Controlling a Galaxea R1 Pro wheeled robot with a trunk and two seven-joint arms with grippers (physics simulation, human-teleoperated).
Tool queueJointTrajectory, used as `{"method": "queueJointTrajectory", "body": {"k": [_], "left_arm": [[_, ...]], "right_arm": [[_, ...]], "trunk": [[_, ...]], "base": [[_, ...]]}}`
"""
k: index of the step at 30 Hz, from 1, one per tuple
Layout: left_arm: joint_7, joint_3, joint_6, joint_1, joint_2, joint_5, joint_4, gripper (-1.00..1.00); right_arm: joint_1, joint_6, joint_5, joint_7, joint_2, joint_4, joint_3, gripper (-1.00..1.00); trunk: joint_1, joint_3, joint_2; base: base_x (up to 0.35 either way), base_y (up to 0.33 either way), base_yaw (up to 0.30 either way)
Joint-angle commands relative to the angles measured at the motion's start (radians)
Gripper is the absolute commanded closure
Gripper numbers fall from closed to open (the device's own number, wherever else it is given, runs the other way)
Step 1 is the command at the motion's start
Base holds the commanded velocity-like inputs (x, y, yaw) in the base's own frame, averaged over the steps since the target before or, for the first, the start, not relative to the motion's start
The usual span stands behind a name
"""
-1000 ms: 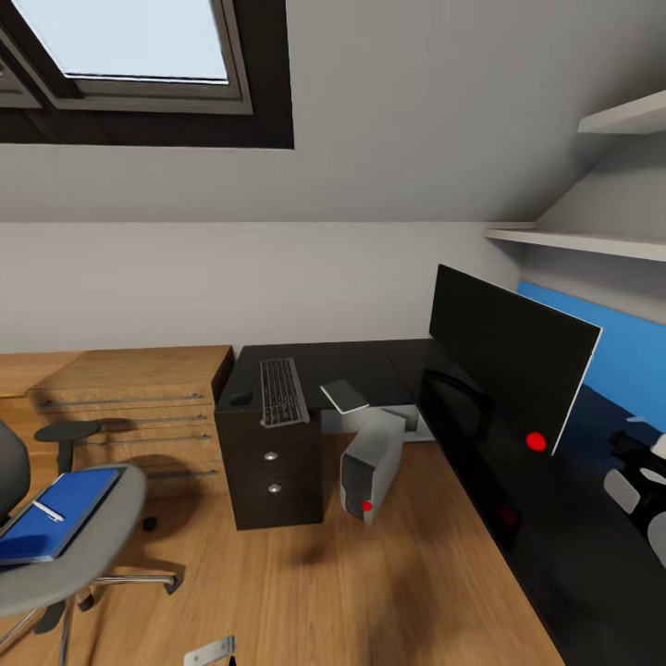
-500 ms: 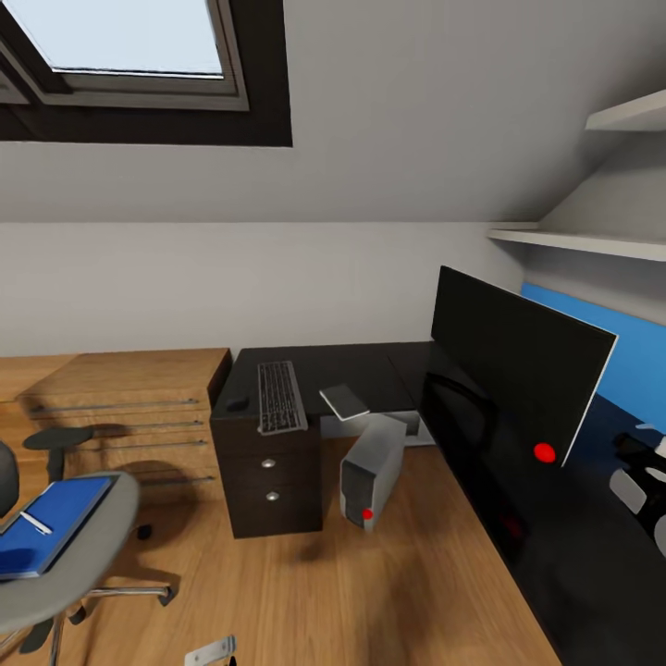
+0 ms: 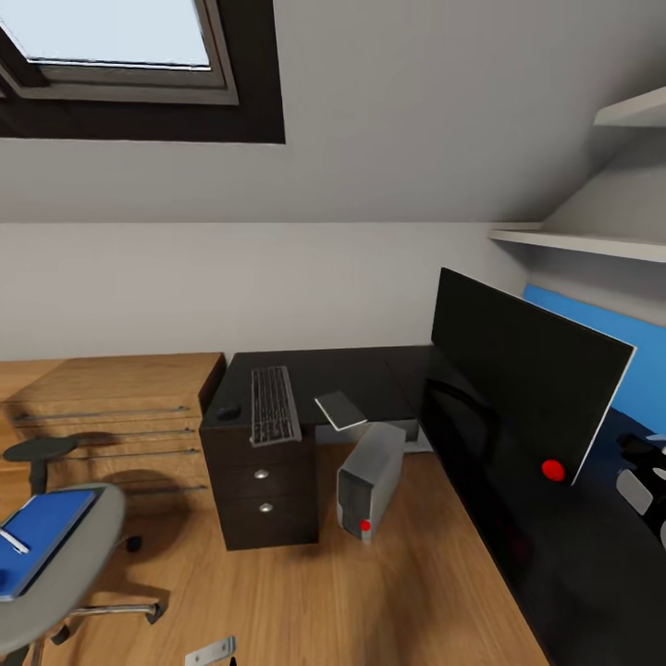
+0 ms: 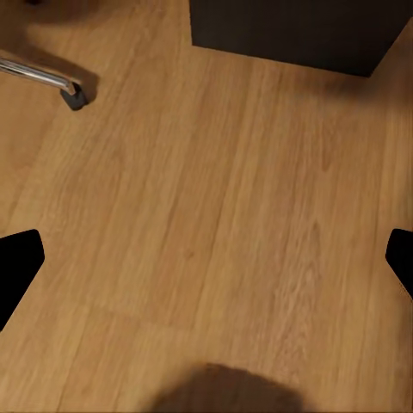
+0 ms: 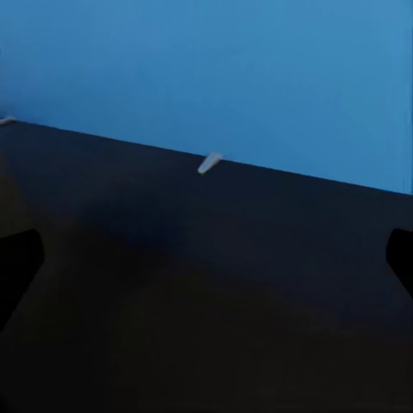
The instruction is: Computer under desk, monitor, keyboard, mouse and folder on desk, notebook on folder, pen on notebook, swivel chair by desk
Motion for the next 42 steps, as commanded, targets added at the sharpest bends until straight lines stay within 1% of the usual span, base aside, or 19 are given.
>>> {"method": "queueJointTrajectory", "body": {"k": [1,5,11,16,21,22,24,27,30,35,37,39,40,41,42], "left_arm": [[0.007,-0.008,-0.004,-0.001,0.001,0.010,0.001,-1.00],[0.007,-0.008,-0.004,-0.001,0.001,0.010,0.002,-1.00],[0.008,-0.008,-0.004,-0.001,0.001,0.010,0.007,-1.00],[0.009,-0.008,-0.005,-0.001,0.001,0.010,0.008,-1.00],[0.009,-0.008,-0.005,-0.001,0.001,0.010,0.008,-1.00],[0.009,-0.008,-0.005,-0.001,0.001,0.010,0.008,-1.00],[0.009,-0.008,-0.005,-0.001,0.001,0.010,0.008,-1.00],[0.009,-0.008,-0.005,-0.001,0.001,0.010,0.008,-1.00],[0.009,-0.008,-0.005,-0.001,0.001,0.010,0.008,-1.00],[0.008,-0.008,-0.005,-0.001,0.000,0.010,0.009,-1.00],[0.008,-0.008,-0.005,-0.001,0.000,0.010,0.009,-1.00],[0.007,-0.008,-0.005,-0.001,-0.001,0.010,0.009,-1.00],[0.007,-0.008,-0.005,-0.001,-0.001,0.010,0.009,-1.00],[0.007,-0.008,-0.005,-0.001,-0.001,0.011,0.009,-1.00],[0.007,-0.008,-0.005,-0.001,-0.001,0.010,0.009,-1.00]], "right_arm": [[-0.001,-0.005,-0.011,-0.001,0.000,0.001,0.005,-1.00],[-0.001,-0.005,-0.011,-0.001,-0.001,0.001,0.005,-1.00],[-0.001,-0.007,-0.009,0.013,0.001,0.001,0.011,-1.00],[-0.001,-0.007,-0.007,0.078,0.001,0.001,0.018,-1.00],[-0.001,-0.007,-0.005,0.110,0.003,0.001,0.022,-1.00],[-0.001,-0.008,-0.003,0.118,0.004,0.001,0.028,-1.00],[-0.001,-0.009,0.005,0.137,0.006,0.001,0.060,-1.00],[-0.001,-0.010,0.008,0.146,0.007,0.001,0.082,-1.00],[-0.001,-0.011,0.010,0.159,0.009,0.002,0.092,-1.00],[-0.001,-0.011,0.010,0.193,0.014,0.003,0.097,-1.00],[-0.001,-0.011,0.011,0.213,0.019,0.003,0.098,-1.00],[-0.001,-0.012,0.011,0.247,0.029,0.003,0.098,-1.00],[-0.001,-0.013,0.012,0.314,0.058,0.003,0.098,-1.00],[-0.001,-0.014,0.013,0.328,0.073,0.002,0.098,-1.00],[-0.001,-0.014,0.014,0.333,0.082,0.002,0.098,-1.00]], "trunk": [[0.000,-0.001,-0.001],[0.000,-0.001,-0.001],[0.000,-0.001,-0.001],[0.000,-0.001,-0.001],[0.000,-0.001,-0.001],[0.000,-0.001,-0.001],[0.000,-0.001,-0.001],[0.000,-0.001,-0.001],[0.000,-0.001,-0.001],[0.000,-0.001,-0.001],[0.000,-0.001,-0.001],[0.000,-0.001,-0.001],[0.000,-0.001,-0.001],[0.000,-0.001,-0.001],[0.000,-0.001,-0.001]], "base": [[0.267,-0.059,0.000],[0.202,-0.049,0.000],[0.039,-0.010,0.000],[0.008,-0.002,0.000],[0.002,0.000,0.000],[0.000,0.000,0.000],[0.000,0.000,0.000],[0.000,0.000,0.000],[0.000,0.000,0.000],[0.000,0.000,0.000],[0.000,0.000,0.000],[0.000,0.000,0.000],[0.000,0.000,0.000],[0.000,0.000,0.000],[0.000,0.000,0.000]]}}
